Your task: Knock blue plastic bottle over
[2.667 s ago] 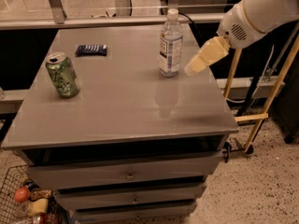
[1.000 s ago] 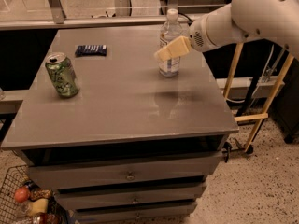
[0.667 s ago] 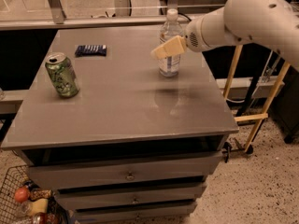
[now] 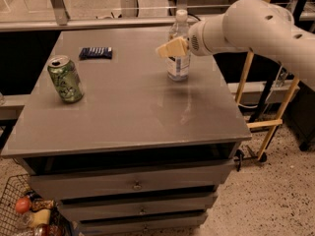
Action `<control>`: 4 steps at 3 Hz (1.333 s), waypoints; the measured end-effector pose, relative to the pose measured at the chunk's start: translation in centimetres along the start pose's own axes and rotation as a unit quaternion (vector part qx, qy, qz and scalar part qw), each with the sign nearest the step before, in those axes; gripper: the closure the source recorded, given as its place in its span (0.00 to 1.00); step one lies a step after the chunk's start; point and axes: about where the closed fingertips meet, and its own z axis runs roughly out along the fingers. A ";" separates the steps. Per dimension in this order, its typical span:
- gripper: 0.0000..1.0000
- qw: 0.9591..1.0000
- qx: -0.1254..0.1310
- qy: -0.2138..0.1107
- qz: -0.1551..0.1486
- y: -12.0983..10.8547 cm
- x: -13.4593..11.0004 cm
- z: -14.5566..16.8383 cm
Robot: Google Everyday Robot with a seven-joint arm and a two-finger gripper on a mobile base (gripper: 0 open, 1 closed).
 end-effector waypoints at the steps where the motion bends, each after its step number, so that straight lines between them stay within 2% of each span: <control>1: 0.42 1.000 0.005 -0.005 0.008 0.0 0.0 0.0; 2: 0.64 1.000 -0.006 -0.006 -0.010 -0.1 -0.6 -0.7; 3: 0.88 0.998 -0.046 -0.006 -0.048 0.0 -1.7 -1.2; 4: 1.00 0.987 -0.099 -0.008 -0.126 0.8 -4.4 -0.9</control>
Offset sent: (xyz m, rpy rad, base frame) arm -0.0073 -0.0087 0.0248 -0.0720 -0.0546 0.0957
